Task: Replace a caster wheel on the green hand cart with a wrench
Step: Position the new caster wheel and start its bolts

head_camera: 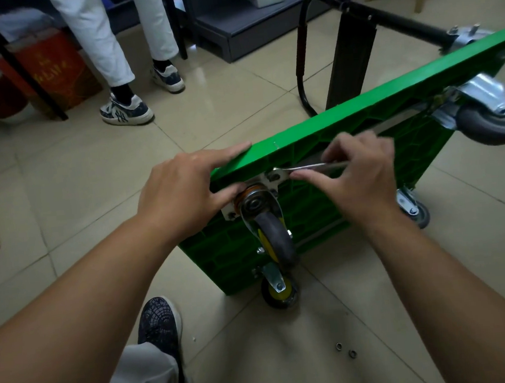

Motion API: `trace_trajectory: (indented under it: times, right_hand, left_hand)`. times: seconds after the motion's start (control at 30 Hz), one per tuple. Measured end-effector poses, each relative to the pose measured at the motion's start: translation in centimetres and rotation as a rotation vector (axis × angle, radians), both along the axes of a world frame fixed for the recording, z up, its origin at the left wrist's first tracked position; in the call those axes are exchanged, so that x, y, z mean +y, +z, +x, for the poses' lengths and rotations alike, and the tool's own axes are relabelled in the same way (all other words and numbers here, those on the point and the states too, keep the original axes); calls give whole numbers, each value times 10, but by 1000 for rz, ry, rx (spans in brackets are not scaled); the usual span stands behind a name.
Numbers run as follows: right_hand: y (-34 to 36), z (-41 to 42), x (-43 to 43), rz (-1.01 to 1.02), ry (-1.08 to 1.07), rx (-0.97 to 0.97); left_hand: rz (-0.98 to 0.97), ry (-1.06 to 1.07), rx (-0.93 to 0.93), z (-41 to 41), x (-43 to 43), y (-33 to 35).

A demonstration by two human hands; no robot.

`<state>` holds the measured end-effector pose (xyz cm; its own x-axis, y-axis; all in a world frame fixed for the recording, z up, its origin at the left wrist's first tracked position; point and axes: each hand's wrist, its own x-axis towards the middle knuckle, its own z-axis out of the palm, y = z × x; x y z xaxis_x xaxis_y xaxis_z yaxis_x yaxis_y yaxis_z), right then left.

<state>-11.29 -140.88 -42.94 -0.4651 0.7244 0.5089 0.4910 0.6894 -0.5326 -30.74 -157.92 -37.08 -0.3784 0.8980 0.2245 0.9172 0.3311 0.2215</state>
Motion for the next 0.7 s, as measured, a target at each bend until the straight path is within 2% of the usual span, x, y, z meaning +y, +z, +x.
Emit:
trace_trajectory:
  times: [0.07,0.17,0.27,0.4,0.47,0.63,0.7]
  right_hand:
    - [33,1,2,332,52,-72]
    - [68,-5,1,573,130,-228]
    - [78,-8,-1,636,150,-359]
    - [71,0,-2,599,135,-285]
    - [62,10,-1,473,121,-179]
    - [9,27,-5,-258,-10,134]
    - [-9,21,-15,-463,-8,294]
  left_hand:
    - [-8,8,2,1,0,0]
    - [-18,14,5,1,0,0]
    - [-15,13,6,3,0,1]
    - [-4,18,14,5,-1,3]
    - [-4,19,14,6,-1,3]
    - [-9,24,-5,5,0,3]
    - [-15,24,-12,5,0,4]
